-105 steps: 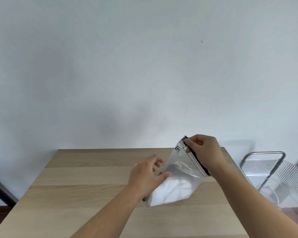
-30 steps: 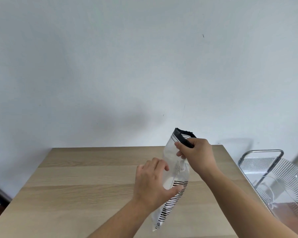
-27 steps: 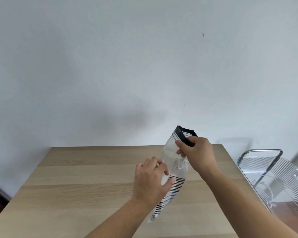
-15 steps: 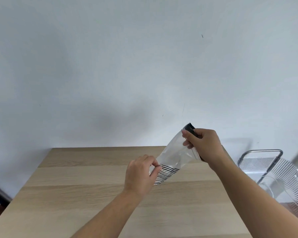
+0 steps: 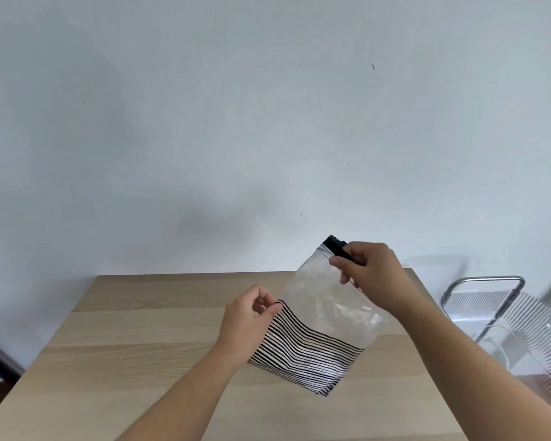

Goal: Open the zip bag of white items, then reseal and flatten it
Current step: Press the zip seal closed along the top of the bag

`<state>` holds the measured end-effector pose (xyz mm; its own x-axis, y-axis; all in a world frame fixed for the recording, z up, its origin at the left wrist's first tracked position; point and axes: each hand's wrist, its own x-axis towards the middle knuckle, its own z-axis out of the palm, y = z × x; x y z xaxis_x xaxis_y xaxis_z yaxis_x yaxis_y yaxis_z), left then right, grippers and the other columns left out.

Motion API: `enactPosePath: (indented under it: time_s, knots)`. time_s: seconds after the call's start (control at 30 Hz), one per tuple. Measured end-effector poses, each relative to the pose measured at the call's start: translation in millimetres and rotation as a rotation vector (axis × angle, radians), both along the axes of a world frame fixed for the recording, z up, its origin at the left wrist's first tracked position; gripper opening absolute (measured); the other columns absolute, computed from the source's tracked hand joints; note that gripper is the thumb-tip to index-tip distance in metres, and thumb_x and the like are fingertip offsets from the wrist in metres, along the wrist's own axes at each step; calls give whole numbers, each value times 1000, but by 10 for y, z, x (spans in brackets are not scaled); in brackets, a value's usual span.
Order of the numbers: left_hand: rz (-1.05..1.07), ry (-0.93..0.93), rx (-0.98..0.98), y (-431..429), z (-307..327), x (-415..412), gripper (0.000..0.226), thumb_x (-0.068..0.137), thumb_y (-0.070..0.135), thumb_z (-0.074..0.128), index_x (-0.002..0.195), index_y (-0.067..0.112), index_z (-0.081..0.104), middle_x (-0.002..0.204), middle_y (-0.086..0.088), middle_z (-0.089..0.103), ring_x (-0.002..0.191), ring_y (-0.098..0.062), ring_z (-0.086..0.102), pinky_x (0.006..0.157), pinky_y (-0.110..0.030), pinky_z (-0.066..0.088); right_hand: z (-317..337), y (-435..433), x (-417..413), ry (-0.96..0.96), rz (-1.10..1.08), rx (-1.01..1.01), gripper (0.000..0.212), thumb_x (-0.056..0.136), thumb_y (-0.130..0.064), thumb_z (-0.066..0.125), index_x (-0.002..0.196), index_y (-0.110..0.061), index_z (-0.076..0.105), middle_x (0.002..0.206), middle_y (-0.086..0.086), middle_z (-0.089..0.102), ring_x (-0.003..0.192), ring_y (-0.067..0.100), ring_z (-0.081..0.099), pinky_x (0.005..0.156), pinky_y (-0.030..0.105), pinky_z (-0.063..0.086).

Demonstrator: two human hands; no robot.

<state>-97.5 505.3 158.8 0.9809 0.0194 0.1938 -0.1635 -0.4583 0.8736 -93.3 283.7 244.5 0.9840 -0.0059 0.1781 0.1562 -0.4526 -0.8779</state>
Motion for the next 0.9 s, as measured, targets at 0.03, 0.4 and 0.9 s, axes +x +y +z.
enactPosePath:
  time_s: [0.03, 0.4, 0.9]
  knots:
    - [-34, 36, -22, -15, -13, -8, 15, 77, 22, 73, 74, 22, 58, 65, 13, 56, 54, 2, 47, 55, -12, 40, 3, 9, 3, 7, 15, -14, 27, 83, -27, 68, 57, -26, 61, 51, -2, 65, 40, 10, 41, 46, 24, 38]
    - [-145, 165, -89, 31, -104, 10, 17, 80, 26, 70, 65, 30, 63, 51, 17, 40, 53, -2, 38, 56, -11, 37, -236, -58, -51, 90, 221, -297, 21, 73, -52, 71, 75, -32, 65, 59, -1, 57, 56, 9, 47, 56, 26, 36]
    - [-35, 277, -431, 268, 0, 83, 6, 84, 26, 67, 88, 23, 68, 76, 5, 56, 69, -9, 51, 64, -20, 42, -238, 28, -75, 167, 235, -377, 25, 80, -35, 71, 64, -17, 67, 59, -8, 69, 55, 2, 60, 53, 13, 44]
